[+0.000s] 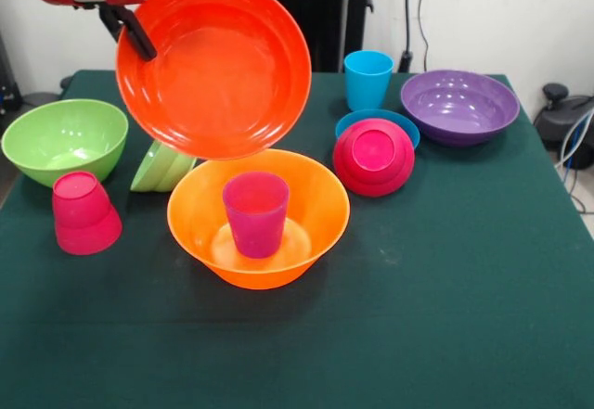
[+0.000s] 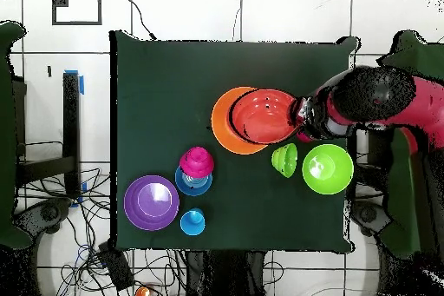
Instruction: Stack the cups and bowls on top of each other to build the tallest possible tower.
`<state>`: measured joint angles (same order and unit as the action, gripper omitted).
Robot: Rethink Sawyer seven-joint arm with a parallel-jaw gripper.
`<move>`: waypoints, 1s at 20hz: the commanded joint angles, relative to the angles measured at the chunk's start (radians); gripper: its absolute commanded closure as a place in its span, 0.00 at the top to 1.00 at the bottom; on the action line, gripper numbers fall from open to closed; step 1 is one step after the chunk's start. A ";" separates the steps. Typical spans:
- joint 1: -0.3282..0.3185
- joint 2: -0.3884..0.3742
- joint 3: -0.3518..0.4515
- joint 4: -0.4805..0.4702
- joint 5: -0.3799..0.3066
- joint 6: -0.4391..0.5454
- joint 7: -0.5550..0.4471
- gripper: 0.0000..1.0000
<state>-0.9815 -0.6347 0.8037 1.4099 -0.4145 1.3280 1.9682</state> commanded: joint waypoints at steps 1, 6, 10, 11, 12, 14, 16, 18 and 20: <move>0.063 0.024 -0.071 -0.012 -0.022 0.150 -0.116 0.00; 0.056 0.005 -0.067 0.023 -0.014 0.142 -0.108 0.00; 0.042 -0.048 -0.082 0.086 -0.018 0.234 -0.123 0.00; 0.041 -0.059 -0.087 0.095 -0.022 0.250 -0.124 0.00; 0.040 -0.075 -0.099 0.114 -0.033 0.284 -0.126 0.00; 0.036 -0.091 -0.108 0.132 -0.045 0.296 -0.123 0.00; 0.034 -0.105 -0.111 0.146 -0.051 0.305 -0.119 0.00; 0.028 -0.119 -0.111 0.163 -0.054 0.304 -0.116 0.00; 0.019 -0.134 -0.112 0.175 -0.061 0.326 -0.128 0.00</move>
<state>-0.9701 -0.7192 0.7707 1.4759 -0.4153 1.5236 1.9682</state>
